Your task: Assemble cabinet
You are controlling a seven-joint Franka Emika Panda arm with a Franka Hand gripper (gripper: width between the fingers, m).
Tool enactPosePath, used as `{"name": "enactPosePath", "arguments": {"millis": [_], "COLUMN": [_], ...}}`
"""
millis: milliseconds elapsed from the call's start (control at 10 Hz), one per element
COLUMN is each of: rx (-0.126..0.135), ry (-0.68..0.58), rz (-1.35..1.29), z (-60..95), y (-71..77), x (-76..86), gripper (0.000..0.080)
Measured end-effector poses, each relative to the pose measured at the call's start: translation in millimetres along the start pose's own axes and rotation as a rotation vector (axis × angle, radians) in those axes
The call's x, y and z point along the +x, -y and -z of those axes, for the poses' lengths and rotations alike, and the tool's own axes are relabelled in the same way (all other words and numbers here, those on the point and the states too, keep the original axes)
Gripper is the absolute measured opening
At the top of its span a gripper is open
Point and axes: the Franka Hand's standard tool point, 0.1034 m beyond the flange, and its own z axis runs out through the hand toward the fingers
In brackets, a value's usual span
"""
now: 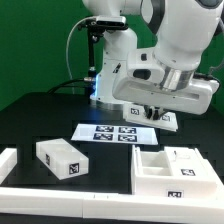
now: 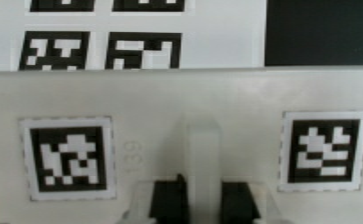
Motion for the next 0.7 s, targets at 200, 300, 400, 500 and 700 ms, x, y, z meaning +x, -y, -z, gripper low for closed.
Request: {"name": "enactPosePath", "arguments": {"millis": [200,300,400,500,700], "rx": [0.000,0.022,0.118,0.196,0.201], "ry": [-0.010,-0.029,-0.020,-0.002,0.009], "rz": [-0.098,-0.265,-0.489,-0.626,-0.724], "z": [0.7,1.7,-0.6,3.7,3.6], "y": [-0.3,-2.2,-3.6,-5.7,-2.6], "x": [0.4,-0.1,0.5,0.5,0.3], "gripper": [0.0064,0.0064,0.0064,0.0064,0.0064]}}
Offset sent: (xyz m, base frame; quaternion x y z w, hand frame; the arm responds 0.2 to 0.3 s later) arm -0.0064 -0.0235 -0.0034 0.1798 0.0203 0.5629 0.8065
